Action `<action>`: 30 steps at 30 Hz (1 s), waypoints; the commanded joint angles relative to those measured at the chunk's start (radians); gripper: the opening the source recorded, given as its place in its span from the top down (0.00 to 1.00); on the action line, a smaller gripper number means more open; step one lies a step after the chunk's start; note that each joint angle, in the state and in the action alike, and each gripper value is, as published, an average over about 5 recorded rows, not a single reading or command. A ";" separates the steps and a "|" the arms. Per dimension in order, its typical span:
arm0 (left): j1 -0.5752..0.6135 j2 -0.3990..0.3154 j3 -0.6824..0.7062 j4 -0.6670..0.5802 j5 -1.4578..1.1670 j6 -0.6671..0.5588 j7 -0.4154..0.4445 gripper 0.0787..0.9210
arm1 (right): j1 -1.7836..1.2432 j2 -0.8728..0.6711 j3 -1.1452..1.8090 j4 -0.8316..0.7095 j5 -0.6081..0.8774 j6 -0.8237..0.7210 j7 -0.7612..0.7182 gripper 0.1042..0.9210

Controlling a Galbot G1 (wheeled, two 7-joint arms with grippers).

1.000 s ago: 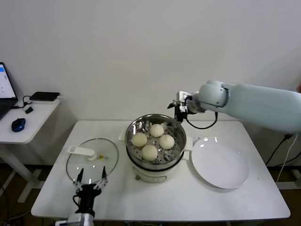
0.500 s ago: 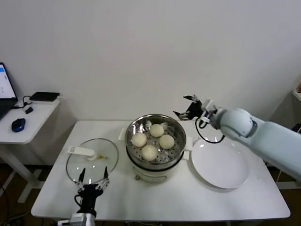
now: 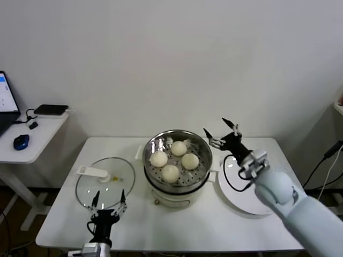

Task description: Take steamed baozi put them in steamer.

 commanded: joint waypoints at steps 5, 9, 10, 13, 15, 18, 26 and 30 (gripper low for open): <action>0.002 -0.011 -0.005 0.003 -0.001 -0.005 0.000 0.12 | -0.726 0.547 0.530 0.151 -0.325 0.243 -0.004 0.12; 0.004 -0.011 -0.006 0.000 -0.002 -0.007 0.001 0.12 | -0.776 0.634 0.532 0.146 -0.370 0.303 -0.020 0.12; 0.005 -0.011 -0.006 -0.002 -0.002 -0.007 0.001 0.12 | -0.784 0.651 0.531 0.145 -0.381 0.316 -0.022 0.12; 0.006 -0.012 -0.004 -0.007 -0.002 -0.007 0.001 0.12 | -0.811 0.688 0.524 0.143 -0.401 0.343 -0.025 0.12; 0.007 -0.013 -0.004 -0.010 -0.001 -0.007 0.002 0.12 | -0.828 0.700 0.514 0.139 -0.407 0.354 -0.027 0.12; 0.007 -0.014 -0.004 -0.010 -0.001 -0.007 0.002 0.12 | -0.846 0.703 0.494 0.135 -0.413 0.366 -0.025 0.12; 0.008 -0.016 -0.004 -0.012 0.001 -0.008 0.002 0.12 | -0.859 0.680 0.443 0.117 -0.422 0.373 0.000 0.12; 0.009 -0.016 -0.008 -0.013 -0.001 -0.010 0.002 0.12 | -0.856 0.649 0.402 0.113 -0.419 0.374 0.026 0.12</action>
